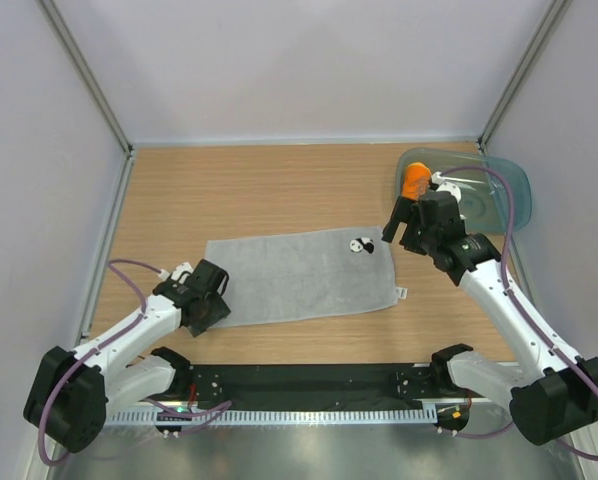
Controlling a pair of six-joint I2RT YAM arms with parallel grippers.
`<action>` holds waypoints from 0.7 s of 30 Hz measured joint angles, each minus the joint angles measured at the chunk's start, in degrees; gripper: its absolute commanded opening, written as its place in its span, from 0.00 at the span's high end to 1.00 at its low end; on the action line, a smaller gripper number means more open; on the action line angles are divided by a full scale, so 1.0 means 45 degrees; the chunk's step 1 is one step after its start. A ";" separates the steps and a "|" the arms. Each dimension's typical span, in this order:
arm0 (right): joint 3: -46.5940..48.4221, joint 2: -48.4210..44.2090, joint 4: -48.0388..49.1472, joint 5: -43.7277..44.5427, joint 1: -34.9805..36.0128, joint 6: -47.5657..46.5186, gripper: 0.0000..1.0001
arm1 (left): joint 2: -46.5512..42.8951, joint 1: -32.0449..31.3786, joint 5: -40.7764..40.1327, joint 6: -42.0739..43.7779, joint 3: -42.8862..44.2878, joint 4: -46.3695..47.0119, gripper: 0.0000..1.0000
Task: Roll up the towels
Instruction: Fold the towel
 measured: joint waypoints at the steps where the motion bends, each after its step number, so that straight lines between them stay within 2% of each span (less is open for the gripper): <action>1: 0.0000 0.0034 0.0005 0.0000 0.0000 0.0005 0.03 | -0.0010 0.0000 -0.0029 0.0000 0.0000 0.0029 0.46; 10: -0.0228 0.0287 -0.0087 0.0136 0.0000 0.0209 0.07 | -0.0180 0.0000 -0.0379 0.0005 -0.0029 0.0083 0.71; 13: -0.0427 0.0316 -0.0466 0.0573 0.0005 0.0651 0.11 | -0.0185 0.0000 -0.0461 0.0000 -0.0034 0.0083 0.85; 15: -0.0661 0.0364 -0.0680 0.0777 0.0000 0.0981 0.16 | -0.0204 0.0000 -0.0500 0.0015 -0.0029 0.0078 0.89; 16: -0.0865 0.0369 -0.0699 0.0811 0.0000 0.1137 0.19 | -0.0238 0.0000 -0.0515 0.0010 -0.0029 0.0078 0.97; 17: -0.1137 0.0369 -0.0729 0.0826 -0.0005 0.1316 0.24 | -0.0301 0.0000 -0.0534 0.0005 -0.0029 0.0073 1.00; 19: -0.1695 0.0427 -0.0845 0.0782 -0.0010 0.1598 0.30 | -0.0510 0.0000 -0.0631 0.0039 -0.0029 0.0053 1.00; 20: -0.1962 0.0525 -0.0928 0.0729 -0.0024 0.1724 0.40 | -0.0627 0.0000 -0.0670 0.0053 -0.0019 0.0024 1.00; 21: -0.2215 0.0627 -0.0933 0.0651 -0.0029 0.1797 0.45 | -0.0743 0.0000 -0.0719 0.0058 -0.0015 -0.0010 1.00</action>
